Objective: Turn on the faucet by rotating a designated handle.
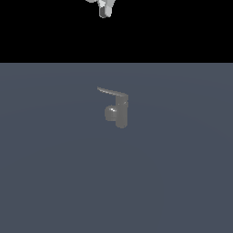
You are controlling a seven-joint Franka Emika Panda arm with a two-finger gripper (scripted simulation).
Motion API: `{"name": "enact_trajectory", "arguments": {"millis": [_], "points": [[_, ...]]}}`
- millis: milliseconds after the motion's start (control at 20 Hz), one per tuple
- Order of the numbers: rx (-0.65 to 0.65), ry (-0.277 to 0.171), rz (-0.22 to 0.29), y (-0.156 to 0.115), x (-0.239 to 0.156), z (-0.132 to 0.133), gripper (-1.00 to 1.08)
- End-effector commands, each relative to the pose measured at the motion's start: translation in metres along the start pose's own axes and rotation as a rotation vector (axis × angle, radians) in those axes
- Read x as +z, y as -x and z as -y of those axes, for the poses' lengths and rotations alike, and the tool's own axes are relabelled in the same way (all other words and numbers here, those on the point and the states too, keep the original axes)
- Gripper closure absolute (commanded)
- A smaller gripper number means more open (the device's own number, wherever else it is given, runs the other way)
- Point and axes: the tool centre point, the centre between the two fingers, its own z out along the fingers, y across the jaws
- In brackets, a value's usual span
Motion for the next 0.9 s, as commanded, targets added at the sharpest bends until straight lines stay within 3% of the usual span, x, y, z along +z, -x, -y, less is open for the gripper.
{"name": "enact_trajectory", "arguments": {"millis": [0,850], "points": [[0.072,0.001,0.001,-0.011,0.014,0.013,1.08],[0.540,0.023,-0.034,-0.076,0.127,0.083,1.08]]}}
